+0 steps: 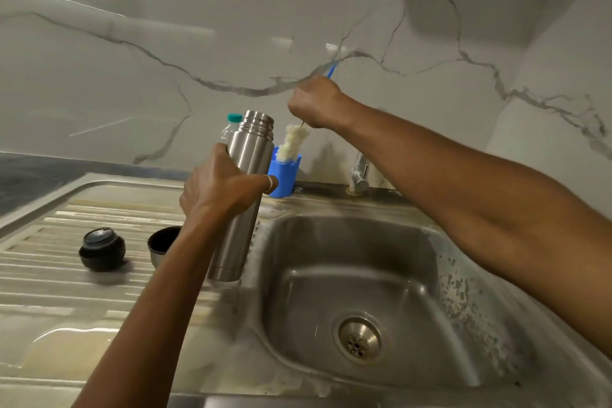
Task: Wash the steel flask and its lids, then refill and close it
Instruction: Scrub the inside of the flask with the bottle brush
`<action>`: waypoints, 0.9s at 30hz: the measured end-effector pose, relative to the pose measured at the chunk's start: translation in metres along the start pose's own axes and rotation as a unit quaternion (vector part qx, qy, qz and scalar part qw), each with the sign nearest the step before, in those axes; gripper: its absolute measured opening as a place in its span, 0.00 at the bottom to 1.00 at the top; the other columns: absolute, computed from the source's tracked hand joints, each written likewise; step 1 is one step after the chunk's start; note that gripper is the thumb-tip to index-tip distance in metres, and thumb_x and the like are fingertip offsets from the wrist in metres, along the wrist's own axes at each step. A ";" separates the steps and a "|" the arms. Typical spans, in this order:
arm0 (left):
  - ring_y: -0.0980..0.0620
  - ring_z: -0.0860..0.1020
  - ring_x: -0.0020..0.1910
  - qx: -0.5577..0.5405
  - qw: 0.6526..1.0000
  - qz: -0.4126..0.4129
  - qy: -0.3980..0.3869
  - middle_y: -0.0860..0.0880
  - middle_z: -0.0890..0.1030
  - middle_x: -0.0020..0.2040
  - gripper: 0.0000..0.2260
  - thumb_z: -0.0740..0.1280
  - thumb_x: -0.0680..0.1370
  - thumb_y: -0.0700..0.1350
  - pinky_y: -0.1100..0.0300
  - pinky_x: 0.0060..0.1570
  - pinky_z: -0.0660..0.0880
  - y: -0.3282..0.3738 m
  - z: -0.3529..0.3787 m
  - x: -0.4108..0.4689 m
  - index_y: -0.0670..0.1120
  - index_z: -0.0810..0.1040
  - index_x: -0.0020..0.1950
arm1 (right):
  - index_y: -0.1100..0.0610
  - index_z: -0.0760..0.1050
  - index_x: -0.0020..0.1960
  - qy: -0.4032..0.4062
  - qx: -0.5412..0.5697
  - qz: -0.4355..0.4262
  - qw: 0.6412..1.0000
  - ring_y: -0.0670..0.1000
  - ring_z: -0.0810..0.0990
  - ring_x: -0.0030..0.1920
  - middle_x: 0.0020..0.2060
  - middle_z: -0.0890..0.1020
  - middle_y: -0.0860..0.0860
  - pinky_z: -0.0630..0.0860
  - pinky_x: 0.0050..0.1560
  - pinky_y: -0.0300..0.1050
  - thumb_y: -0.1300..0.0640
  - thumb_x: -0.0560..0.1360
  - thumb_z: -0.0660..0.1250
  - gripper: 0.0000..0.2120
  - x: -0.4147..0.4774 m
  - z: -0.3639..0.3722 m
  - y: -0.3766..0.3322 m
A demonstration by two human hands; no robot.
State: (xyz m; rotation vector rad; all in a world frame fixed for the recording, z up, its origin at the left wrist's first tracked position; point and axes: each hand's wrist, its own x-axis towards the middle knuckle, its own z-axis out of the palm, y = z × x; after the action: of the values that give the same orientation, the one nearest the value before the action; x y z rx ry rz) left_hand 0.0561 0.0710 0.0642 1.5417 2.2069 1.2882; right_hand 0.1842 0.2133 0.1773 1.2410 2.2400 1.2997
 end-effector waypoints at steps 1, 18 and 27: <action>0.42 0.76 0.45 -0.002 1.000 -0.001 -0.002 0.46 0.77 0.45 0.27 0.76 0.67 0.57 0.51 0.43 0.71 0.000 0.001 0.000 0.47 0.70 0.58 | 0.63 0.77 0.49 0.000 -0.002 -0.001 1.000 0.60 0.80 0.52 0.51 0.81 0.58 0.70 0.44 0.49 0.72 0.74 0.65 0.07 0.002 0.000 0.001; 0.42 0.76 0.45 0.004 1.000 -0.011 -0.008 0.47 0.75 0.43 0.28 0.77 0.66 0.58 0.50 0.43 0.71 -0.004 0.004 0.002 0.48 0.70 0.57 | 0.61 0.79 0.63 0.061 -0.036 -0.017 0.997 0.61 0.77 0.64 0.62 0.80 0.59 0.70 0.62 0.50 0.66 0.81 0.59 0.14 0.036 0.000 -0.006; 0.41 0.76 0.46 0.007 1.000 -0.007 0.005 0.46 0.77 0.46 0.29 0.77 0.66 0.59 0.50 0.45 0.71 -0.003 0.005 0.003 0.48 0.70 0.58 | 0.66 0.79 0.61 0.102 -0.008 0.022 0.994 0.64 0.76 0.63 0.59 0.81 0.64 0.68 0.62 0.54 0.69 0.79 0.59 0.14 0.017 -0.013 0.029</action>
State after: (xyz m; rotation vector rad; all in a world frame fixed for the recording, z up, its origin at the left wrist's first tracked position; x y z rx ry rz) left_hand 0.0551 0.0758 0.0600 1.5261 2.2330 1.2831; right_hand 0.1820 0.2258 0.2108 1.2074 2.3455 1.5215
